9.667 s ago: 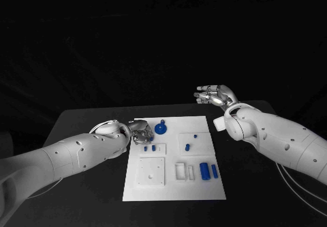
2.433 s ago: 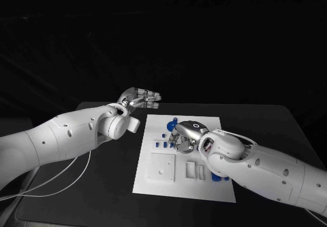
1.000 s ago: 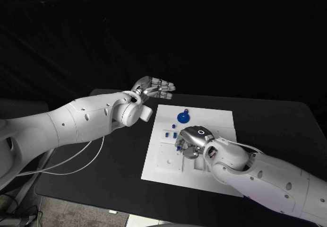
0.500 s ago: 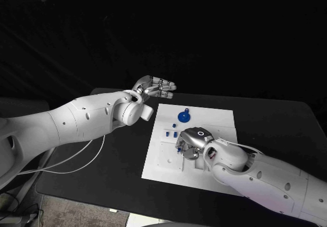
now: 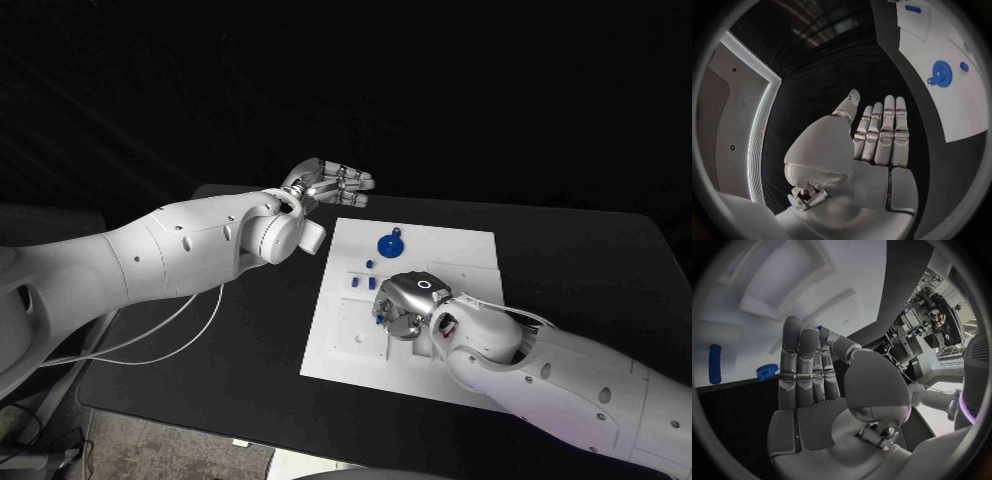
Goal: Assemble the parts on the task board
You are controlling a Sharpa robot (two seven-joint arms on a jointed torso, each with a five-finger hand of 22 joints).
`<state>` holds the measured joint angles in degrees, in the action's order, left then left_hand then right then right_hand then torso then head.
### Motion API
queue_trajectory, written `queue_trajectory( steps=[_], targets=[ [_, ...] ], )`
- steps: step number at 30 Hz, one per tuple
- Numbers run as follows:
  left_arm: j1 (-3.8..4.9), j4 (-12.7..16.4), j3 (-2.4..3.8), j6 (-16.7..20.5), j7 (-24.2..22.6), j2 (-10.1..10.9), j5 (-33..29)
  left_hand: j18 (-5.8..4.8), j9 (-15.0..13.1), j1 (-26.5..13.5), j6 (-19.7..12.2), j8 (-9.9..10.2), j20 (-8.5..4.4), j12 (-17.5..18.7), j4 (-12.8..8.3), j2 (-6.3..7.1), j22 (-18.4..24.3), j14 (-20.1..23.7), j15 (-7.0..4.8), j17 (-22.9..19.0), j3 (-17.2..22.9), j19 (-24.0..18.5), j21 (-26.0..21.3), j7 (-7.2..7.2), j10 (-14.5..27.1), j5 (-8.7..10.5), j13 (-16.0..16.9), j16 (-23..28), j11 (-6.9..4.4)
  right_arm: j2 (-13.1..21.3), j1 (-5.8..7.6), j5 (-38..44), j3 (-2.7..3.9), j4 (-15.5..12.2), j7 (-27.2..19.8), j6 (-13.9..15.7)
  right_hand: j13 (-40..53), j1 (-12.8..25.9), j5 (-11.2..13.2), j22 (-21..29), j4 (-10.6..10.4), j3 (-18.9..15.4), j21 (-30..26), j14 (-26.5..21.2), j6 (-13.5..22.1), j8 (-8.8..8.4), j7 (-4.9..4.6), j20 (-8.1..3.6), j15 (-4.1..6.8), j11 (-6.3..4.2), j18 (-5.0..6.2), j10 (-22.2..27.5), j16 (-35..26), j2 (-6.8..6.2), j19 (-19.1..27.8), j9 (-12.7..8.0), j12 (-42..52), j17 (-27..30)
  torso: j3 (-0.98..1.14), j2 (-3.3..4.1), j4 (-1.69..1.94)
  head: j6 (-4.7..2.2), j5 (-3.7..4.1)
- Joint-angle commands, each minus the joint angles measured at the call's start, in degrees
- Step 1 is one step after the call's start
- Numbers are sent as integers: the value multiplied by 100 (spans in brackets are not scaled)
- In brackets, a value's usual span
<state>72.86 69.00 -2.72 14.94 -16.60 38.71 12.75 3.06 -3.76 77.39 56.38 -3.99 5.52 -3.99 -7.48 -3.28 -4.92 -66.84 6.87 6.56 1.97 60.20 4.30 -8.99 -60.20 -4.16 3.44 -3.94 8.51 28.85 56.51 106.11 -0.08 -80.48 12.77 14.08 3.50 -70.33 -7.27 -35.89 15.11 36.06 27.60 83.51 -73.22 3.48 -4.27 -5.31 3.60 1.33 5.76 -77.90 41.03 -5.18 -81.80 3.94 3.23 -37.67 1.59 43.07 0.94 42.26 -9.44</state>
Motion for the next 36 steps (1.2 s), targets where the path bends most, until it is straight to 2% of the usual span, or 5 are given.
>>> queue_trajectory(
  steps=[1,13,22,31,36],
  targets=[
    [8,15,7,-81,-30,-8,-4,-15,-8,3,-27,-1,27,-4,0,31,6,26,-5,-6,-23,20,23,-5,39,19,0,12,2,-12,-12,84,-4,4,-28,-82,8,42,-22,-6,8,35,-33,6,-34,19,-2,11,37,-14,114,-33,38,32,-30,7,17,-1,-2,2,2,12,-6],
    [8,20,7,-104,-15,-5,-4,-14,-9,4,-31,-3,30,-3,1,21,19,35,-1,-6,-43,18,23,-7,48,20,-1,13,5,-54,-27,133,-19,55,21,-186,8,46,-38,-45,20,33,-71,3,-29,18,-3,11,36,-13,111,-30,42,39,-45,6,16,10,-4,-2,-2,20,-12],
    [8,19,7,-114,-3,-10,-4,-14,-9,4,-31,-3,30,-3,1,21,19,35,-1,-6,-43,18,23,-7,48,20,-1,13,5,-111,-27,114,-124,86,27,-291,5,58,-43,-68,20,18,-103,-5,19,15,-19,18,27,5,99,30,12,23,-18,0,15,40,-8,2,5,38,5],
    [8,19,6,-102,19,-6,-4,-13,-8,-1,-42,0,32,-4,11,21,22,38,0,-5,-52,16,23,-11,54,22,-1,12,7,-92,-27,-174,-152,124,46,-226,-7,213,-21,-12,-153,-197,-232,-12,505,7,-126,113,-73,157,140,559,-23,-104,-39,-16,12,100,-5,-4,-7,37,0],
    [8,19,6,-98,28,0,-4,-12,-8,3,-55,0,31,-5,15,23,23,34,-1,-4,-54,18,24,-14,57,22,0,12,8,-47,-26,-366,-154,127,4,-15,-12,294,-49,112,-234,-300,-375,17,1016,11,-259,257,-227,336,268,1153,-42,-332,-106,-26,14,165,-4,-4,-1,27,5]
  ],
)
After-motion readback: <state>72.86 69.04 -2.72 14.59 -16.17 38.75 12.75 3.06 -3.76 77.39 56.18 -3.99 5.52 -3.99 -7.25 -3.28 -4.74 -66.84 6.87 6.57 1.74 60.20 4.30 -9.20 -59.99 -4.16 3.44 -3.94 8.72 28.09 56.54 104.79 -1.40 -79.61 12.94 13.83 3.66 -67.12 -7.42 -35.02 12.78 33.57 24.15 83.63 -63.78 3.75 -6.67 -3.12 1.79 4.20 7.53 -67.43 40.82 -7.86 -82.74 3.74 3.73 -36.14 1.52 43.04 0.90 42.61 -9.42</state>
